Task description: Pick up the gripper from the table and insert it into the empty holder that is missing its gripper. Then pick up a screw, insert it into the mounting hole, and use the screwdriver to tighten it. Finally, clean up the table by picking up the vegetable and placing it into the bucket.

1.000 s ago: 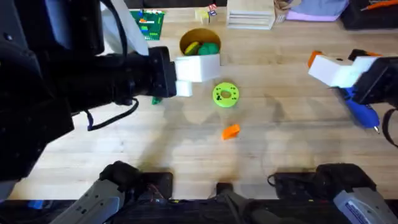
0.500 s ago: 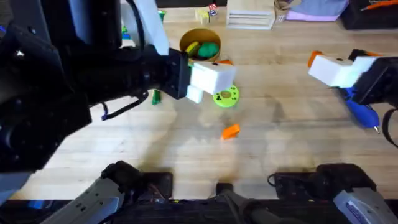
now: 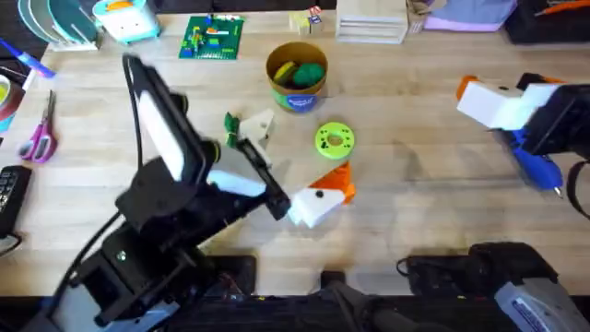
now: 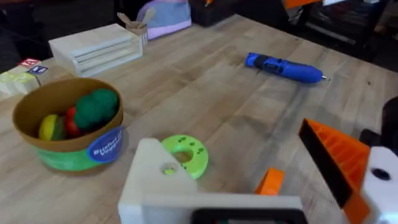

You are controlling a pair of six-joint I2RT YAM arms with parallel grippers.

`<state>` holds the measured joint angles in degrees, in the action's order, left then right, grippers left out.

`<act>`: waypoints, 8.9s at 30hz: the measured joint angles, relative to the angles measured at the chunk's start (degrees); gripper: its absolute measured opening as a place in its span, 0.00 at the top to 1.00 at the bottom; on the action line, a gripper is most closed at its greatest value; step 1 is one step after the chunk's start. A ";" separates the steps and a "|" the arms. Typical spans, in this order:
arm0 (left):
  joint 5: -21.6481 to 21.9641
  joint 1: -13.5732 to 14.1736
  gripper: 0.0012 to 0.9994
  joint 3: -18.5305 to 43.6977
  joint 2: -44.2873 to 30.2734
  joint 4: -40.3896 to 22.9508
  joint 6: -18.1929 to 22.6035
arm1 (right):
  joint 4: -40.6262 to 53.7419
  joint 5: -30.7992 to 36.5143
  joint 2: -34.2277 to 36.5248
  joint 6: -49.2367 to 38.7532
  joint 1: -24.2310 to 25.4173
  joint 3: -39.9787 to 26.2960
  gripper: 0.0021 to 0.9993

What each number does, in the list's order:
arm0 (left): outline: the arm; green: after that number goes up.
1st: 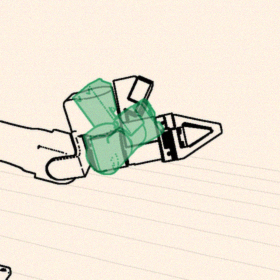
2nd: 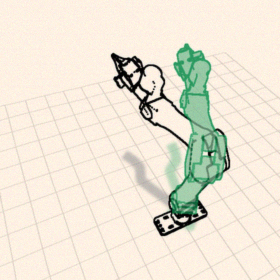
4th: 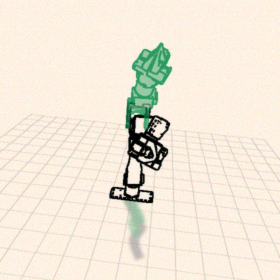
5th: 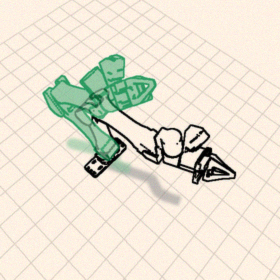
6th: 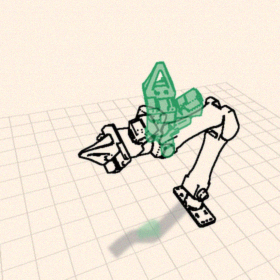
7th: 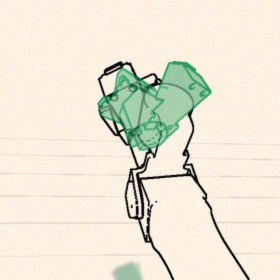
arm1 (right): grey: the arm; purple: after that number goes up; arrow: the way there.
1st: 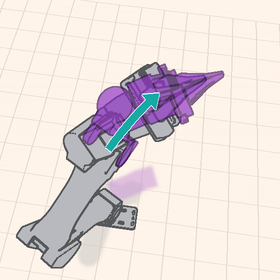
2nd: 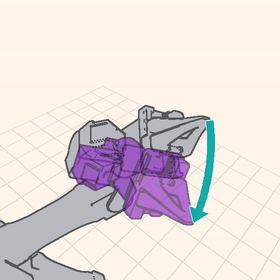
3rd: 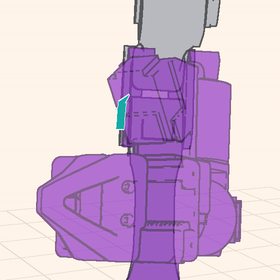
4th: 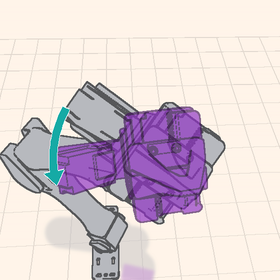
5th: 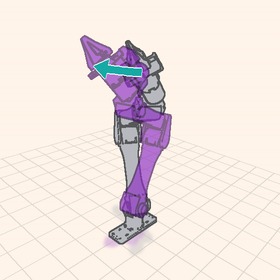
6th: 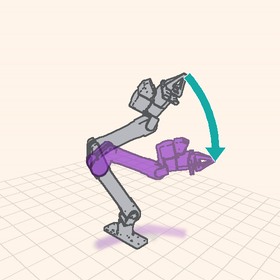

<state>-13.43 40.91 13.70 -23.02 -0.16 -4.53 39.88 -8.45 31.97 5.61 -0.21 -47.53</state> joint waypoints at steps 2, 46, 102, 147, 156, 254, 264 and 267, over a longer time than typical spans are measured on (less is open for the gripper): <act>0.38 0.00 0.01 -3.39 4.40 -0.21 0.02 | 0.02 0.00 0.00 0.00 0.00 0.00 0.01; 5.79 0.00 0.01 -11.94 22.71 -6.86 1.37 | 0.02 -0.02 0.00 0.00 0.00 0.00 0.01; 5.79 0.00 0.01 -11.94 22.71 -6.86 1.54 | 20.08 -20.86 8.48 -56.01 -30.12 -0.11 0.01; 5.79 0.00 0.01 -11.94 22.72 -6.86 1.55 | 8.94 -13.59 39.93 -63.10 -36.06 -0.11 0.01; 5.79 0.00 0.01 -11.94 22.71 -6.86 1.55 | 7.86 -13.42 39.93 -63.11 -36.06 -0.11 0.28; 6.25 0.00 0.01 -11.94 22.71 -6.91 1.55 | -37.61 -56.18 52.52 39.97 -24.70 -1.18 0.99; 7.94 -0.02 0.01 -11.94 22.73 -6.71 2.27 | -43.62 -55.76 53.07 44.39 -25.25 -1.18 0.99; 8.83 -0.22 0.01 -11.94 22.73 -6.97 2.25 | -43.86 -54.65 53.08 44.58 -26.13 -1.18 0.99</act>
<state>-4.59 40.69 1.76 -0.30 -7.13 -2.28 -3.97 -63.10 85.05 50.19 -26.34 -48.71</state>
